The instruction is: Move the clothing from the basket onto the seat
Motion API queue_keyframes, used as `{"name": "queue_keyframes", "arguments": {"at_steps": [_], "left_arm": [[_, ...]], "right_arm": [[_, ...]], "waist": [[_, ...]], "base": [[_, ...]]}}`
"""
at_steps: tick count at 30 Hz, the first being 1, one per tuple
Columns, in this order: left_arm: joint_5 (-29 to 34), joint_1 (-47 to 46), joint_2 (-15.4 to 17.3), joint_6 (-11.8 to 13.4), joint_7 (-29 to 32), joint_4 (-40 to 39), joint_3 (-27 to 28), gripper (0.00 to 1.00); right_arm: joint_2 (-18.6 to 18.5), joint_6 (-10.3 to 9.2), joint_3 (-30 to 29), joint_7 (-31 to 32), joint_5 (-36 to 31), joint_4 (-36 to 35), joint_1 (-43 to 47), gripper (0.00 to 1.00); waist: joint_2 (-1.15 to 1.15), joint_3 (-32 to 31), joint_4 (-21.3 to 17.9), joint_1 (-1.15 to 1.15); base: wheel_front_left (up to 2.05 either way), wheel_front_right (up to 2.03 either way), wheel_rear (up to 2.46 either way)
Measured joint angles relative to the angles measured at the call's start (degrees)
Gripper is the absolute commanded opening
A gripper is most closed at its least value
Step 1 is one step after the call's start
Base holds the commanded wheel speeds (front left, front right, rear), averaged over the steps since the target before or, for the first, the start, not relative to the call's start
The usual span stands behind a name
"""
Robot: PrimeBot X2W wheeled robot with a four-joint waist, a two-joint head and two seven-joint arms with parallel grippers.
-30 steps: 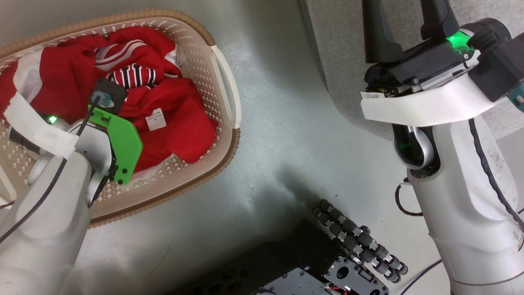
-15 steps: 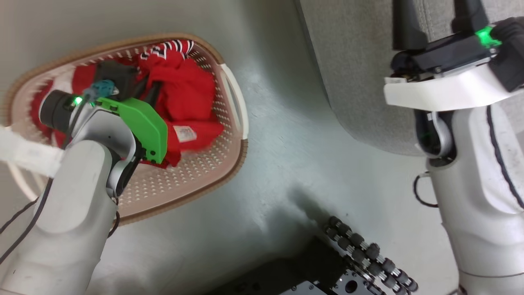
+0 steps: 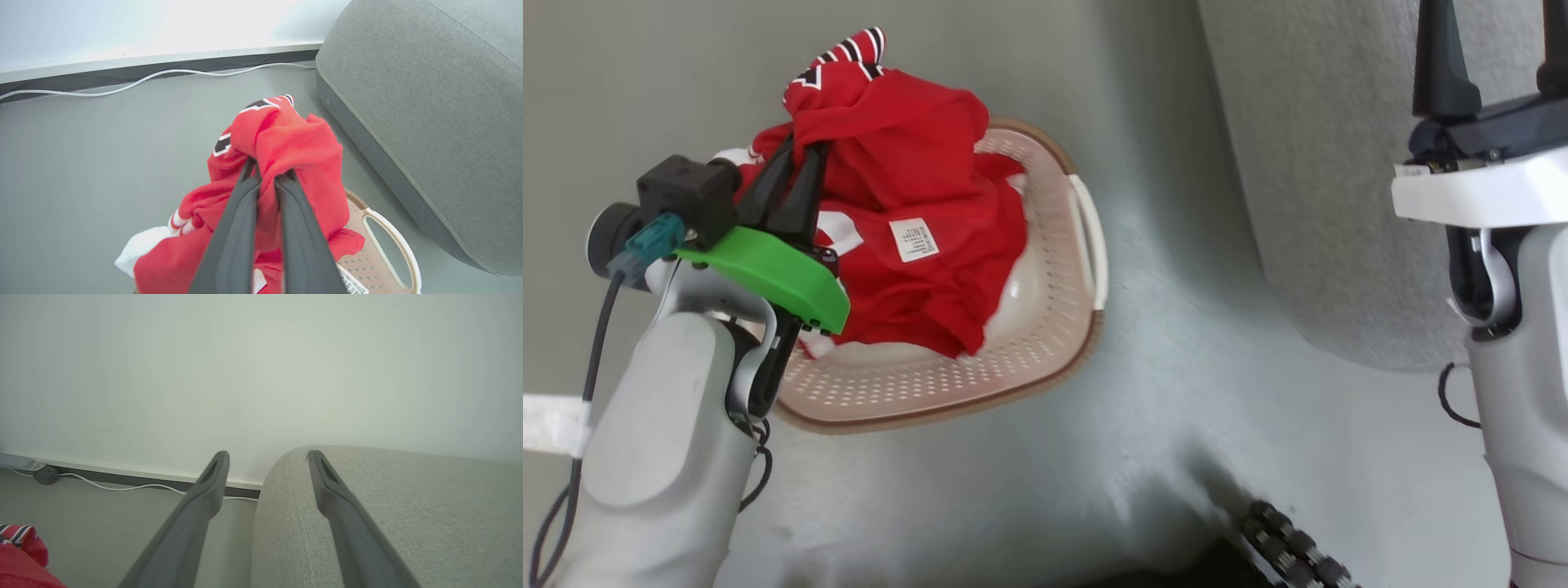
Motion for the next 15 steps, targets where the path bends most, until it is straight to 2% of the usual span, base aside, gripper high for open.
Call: {"name": "queue_keyframes", "arguments": {"at_steps": [11, 15], "left_arm": [[-3.5, 4.5, -3.0, 0.0, -5.6, -0.9, 0.9, 0.00], [-3.9, 4.8, -3.8, 0.0, -5.9, -1.0, -0.5, 0.00]], "right_arm": [[-3.3, 0.97, -2.8, 0.0, -1.3, 0.3, 5.6, 1.00], [-4.2, 1.51, -3.4, 0.0, -1.5, 0.6, 9.0, 1.00]], "waist": [[0.00, -8.3, 8.3, 0.00], [0.00, -11.4, 11.4, 0.00]], "base": [[0.00, 0.00, 0.00], [0.00, 0.00, 0.00]]}}
